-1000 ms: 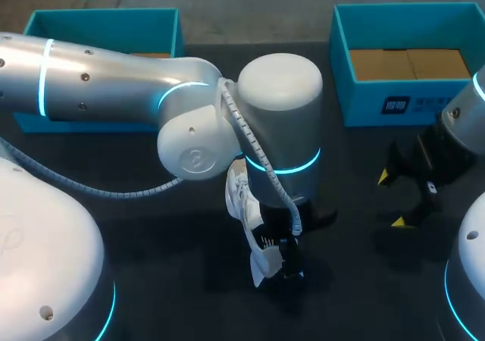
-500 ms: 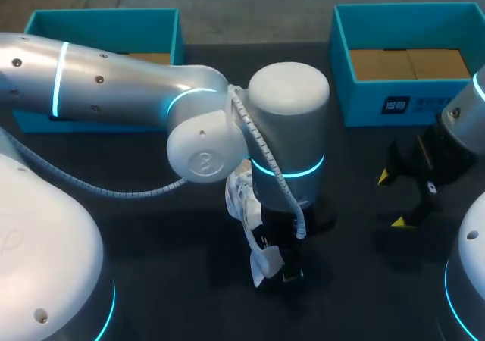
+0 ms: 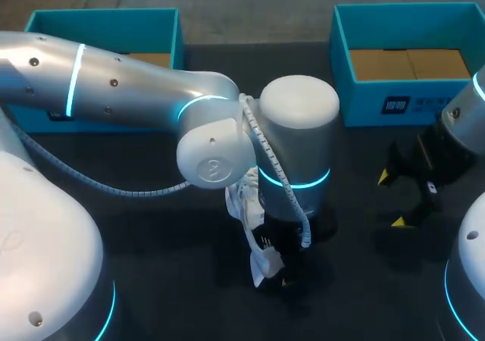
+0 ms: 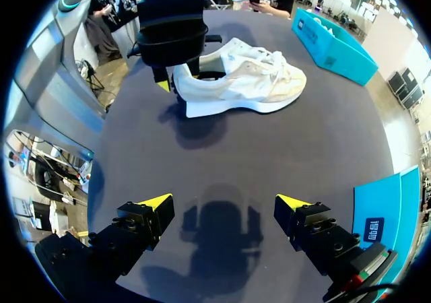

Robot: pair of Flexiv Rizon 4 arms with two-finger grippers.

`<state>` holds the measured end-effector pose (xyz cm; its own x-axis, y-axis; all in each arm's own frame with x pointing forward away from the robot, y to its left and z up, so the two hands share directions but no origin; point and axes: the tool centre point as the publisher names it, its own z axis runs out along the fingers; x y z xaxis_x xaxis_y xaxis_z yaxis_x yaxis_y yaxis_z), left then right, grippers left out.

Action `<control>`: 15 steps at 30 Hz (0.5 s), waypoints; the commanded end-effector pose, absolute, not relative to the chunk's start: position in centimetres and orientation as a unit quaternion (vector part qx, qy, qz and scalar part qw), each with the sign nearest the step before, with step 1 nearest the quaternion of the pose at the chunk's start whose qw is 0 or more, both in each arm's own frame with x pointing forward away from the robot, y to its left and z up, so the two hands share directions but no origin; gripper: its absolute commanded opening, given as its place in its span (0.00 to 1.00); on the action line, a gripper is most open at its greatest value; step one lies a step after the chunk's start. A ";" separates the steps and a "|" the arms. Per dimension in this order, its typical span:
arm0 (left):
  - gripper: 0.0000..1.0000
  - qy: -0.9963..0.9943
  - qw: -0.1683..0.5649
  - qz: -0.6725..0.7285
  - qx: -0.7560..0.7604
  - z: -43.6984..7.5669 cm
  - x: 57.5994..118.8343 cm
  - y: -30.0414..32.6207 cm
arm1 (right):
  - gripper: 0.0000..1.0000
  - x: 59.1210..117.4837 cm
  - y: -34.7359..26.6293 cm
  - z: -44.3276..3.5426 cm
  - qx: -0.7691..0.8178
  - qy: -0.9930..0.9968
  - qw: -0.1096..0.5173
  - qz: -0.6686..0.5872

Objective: Take the shoe out of the shoebox, open the shoe tongue, remove and reinsert the insole, then place the shoe into the shoebox

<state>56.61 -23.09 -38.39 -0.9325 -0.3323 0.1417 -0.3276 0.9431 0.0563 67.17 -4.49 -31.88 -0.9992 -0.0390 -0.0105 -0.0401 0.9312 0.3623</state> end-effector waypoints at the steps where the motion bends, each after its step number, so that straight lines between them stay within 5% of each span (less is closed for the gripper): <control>1: 0.00 -0.982 0.076 -0.021 0.170 -38.9 56.7 -23.3 | 1.00 67.1 -4.4 -31.9 -0.020 0.983 0.002 0.183; 15: 0.00 -0.981 0.075 -0.028 0.176 -38.8 57.6 -22.5 | 1.00 67.1 -4.4 -31.9 -0.020 0.983 0.002 0.183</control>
